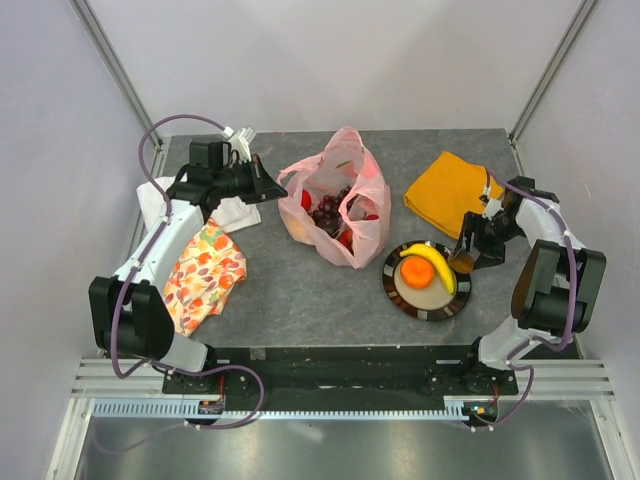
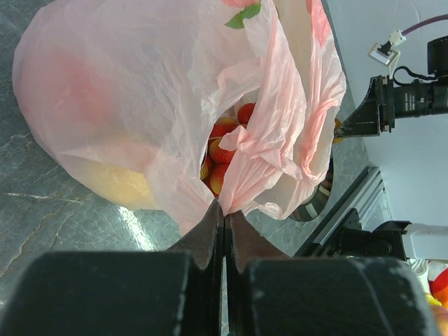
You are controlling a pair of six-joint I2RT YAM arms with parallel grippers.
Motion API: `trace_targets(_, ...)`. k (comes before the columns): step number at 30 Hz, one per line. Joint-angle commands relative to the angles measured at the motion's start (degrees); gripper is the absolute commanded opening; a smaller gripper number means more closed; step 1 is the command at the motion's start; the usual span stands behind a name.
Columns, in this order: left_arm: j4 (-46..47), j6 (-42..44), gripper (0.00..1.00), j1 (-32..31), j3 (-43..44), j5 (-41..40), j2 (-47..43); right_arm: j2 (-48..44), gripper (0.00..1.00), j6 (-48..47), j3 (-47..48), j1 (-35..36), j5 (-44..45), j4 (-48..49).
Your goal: Take the fake fruits out of the plastic bag
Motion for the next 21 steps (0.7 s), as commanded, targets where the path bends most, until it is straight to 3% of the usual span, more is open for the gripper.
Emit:
trace_targets(1,0.6,1.4,0.02,0.1,-0.5,-0.5,-2.7,2.4,0.62,3.8,1.2,-0.1,-2.2,1.7)
trace_targets(5,0.5,1.8,0.02,0.1,-0.1,-0.9,-2.2,5.1,0.82,4.9,2.1,-0.1,-1.3,1.0)
trace_targets(11,0.5,1.9,0.02,0.1,1.0,-0.9,-1.3,4.6,0.96,5.4,2.5,-0.2,-1.8,-0.5)
trace_targets(16,0.5,1.8,0.02,0.1,2.1,-0.6,-0.7,2.7,0.98,4.4,10.0,-3.3,-0.4,-3.5)
trace_targets(19,0.5,1.8,0.02,0.1,2.0,-0.1,-0.6,2.6,0.98,2.6,19.1,-4.9,-4.8,-3.8)
trace_targets(21,0.3,1.6,0.02,0.1,1.3,0.5,-0.9,2.0,0.98,3.4,22.9,-3.9,-13.0,-0.8)
